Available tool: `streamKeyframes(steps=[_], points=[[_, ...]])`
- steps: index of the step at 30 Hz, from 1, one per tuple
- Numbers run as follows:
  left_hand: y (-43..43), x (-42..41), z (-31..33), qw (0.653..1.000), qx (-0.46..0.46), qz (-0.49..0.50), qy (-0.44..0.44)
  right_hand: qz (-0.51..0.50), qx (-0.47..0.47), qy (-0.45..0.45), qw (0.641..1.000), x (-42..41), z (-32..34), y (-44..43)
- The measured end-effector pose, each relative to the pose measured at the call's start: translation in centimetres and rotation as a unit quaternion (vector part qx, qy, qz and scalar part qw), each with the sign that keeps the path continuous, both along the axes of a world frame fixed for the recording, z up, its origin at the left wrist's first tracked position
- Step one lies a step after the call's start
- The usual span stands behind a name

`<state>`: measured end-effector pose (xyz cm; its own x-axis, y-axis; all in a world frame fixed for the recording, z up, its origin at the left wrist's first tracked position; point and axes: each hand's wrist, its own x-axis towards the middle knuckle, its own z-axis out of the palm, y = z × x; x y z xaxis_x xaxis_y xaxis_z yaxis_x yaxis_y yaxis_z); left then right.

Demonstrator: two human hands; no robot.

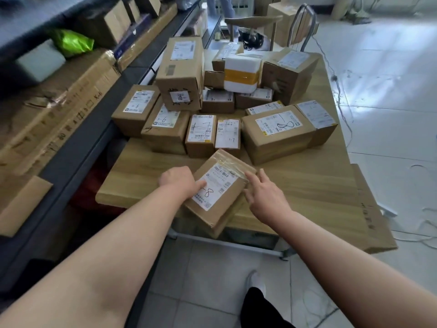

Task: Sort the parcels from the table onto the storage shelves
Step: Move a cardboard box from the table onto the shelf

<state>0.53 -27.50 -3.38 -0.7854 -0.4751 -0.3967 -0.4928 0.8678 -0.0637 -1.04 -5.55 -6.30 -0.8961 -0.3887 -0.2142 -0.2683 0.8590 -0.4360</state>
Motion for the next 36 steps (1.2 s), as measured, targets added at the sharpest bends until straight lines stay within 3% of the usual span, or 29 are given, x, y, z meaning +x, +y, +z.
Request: streamKeyframes(steps=[7, 12, 17, 21, 25, 31, 36], points=[[1.5, 5.1, -2.3, 0.983, 0.165, 0.056, 0.055, -0.022, -0.051, -0.104, 0.993, 4.9, -0.4, -1.3], [2.5, 7.7, -3.8, 0.928, 0.324, 0.1, 0.152, -0.095, -0.109, -0.124, 0.982, 5.2, -1.0, -1.6], [3.3, 7.6, -4.2, 0.946, 0.283, 0.088, 0.134, -0.117, -0.146, -0.157, 0.97, 4.6, -1.1, -1.8], [3.2, 7.5, -4.4, 0.939, 0.298, 0.111, 0.133, -0.104, -0.151, -0.16, 0.97, 3.8, -1.0, -1.8], [3.4, 7.2, -4.8, 0.912, 0.344, 0.156, 0.159, -0.071, -0.175, -0.171, 0.967, 3.1, -1.4, -1.3], [6.2, 9.6, -4.6, 0.886, 0.343, 0.245, 0.193, -0.007, -0.182, -0.19, 0.965, 2.5, -1.7, 0.3], [9.9, 15.2, -4.5, 0.82, 0.378, 0.348, 0.254, 0.109, -0.138, -0.189, 0.966, 4.4, -1.4, 1.9]])
